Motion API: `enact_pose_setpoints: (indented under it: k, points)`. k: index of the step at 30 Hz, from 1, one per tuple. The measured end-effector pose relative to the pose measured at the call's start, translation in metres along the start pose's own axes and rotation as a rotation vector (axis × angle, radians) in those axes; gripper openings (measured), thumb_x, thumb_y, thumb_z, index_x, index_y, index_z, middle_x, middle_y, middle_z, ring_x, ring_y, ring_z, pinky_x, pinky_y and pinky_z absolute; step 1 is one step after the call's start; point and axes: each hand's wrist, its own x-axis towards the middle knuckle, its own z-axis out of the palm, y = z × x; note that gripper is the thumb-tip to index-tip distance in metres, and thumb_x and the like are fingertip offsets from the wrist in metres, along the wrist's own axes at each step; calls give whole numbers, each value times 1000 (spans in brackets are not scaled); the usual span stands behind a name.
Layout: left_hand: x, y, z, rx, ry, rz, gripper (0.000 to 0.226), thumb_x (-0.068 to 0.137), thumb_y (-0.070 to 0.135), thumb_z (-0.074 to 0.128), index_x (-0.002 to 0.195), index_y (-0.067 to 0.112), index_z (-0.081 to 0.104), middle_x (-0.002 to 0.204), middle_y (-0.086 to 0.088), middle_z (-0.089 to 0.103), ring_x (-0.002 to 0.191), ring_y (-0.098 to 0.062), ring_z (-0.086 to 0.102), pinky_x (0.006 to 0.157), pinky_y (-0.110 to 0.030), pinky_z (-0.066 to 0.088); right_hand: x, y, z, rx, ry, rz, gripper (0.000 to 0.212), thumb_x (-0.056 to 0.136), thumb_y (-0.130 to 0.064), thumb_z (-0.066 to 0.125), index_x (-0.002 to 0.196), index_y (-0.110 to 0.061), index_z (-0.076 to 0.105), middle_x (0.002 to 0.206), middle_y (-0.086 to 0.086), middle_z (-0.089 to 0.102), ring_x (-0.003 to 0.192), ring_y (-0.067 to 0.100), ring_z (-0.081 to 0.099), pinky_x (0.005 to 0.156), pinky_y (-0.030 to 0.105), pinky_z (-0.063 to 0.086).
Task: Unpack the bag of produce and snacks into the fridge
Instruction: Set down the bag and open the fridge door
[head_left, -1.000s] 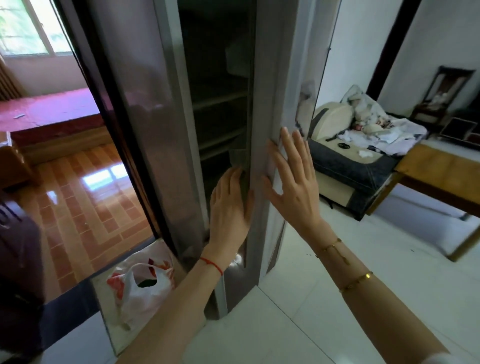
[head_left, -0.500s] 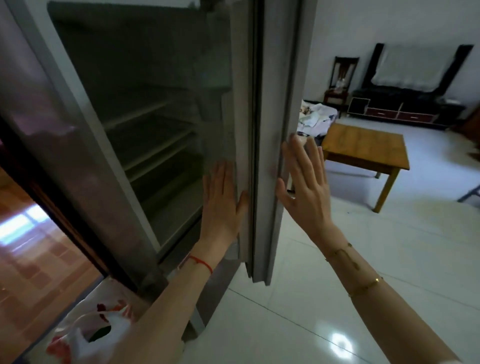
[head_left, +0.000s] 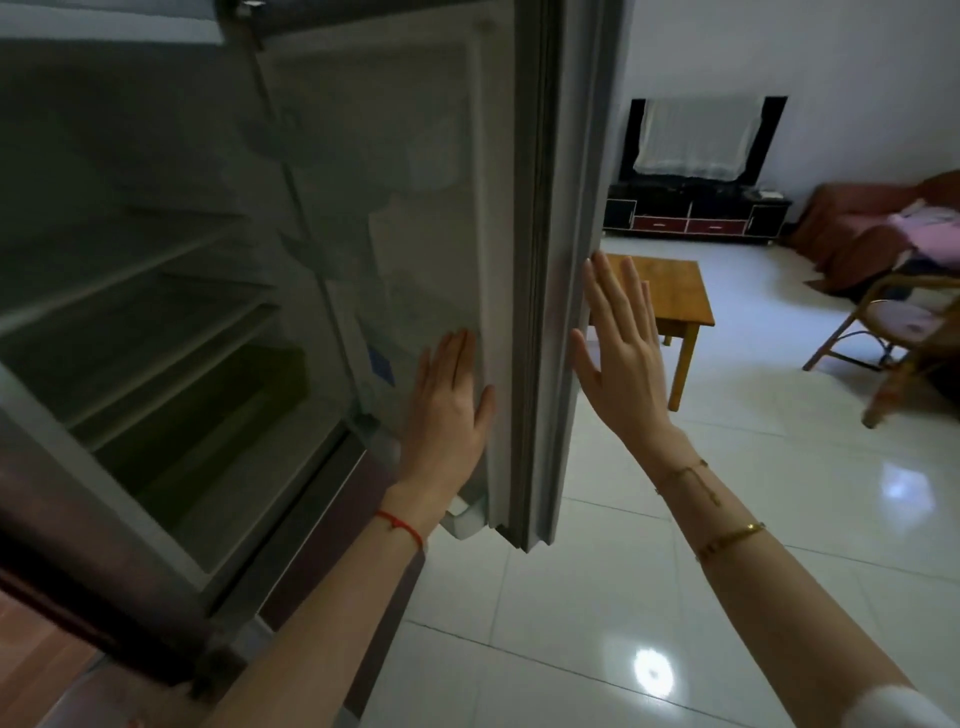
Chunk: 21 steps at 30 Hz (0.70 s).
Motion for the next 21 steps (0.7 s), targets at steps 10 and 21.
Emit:
enact_pose_setpoints:
  k: [10, 21]
  points:
    - [79, 70, 70, 16, -13, -96, 59, 103, 31, 43, 156, 11, 23, 162, -8, 25, 150, -31, 21, 118, -34, 19, 44, 123, 14, 56, -204, 68, 61, 103, -35, 31, 156, -9, 15, 164, 8, 11, 152, 25, 4, 122, 50, 17]
    - [165, 102, 125, 60, -15, -76, 62, 103, 21, 41, 157, 8, 13, 165, -9, 15, 152, -25, 13, 116, -21, -5, 102, 224, 57, 99, -340, 65, 61, 104, -33, 28, 156, -8, 7, 164, 9, 5, 152, 23, -3, 124, 44, 10]
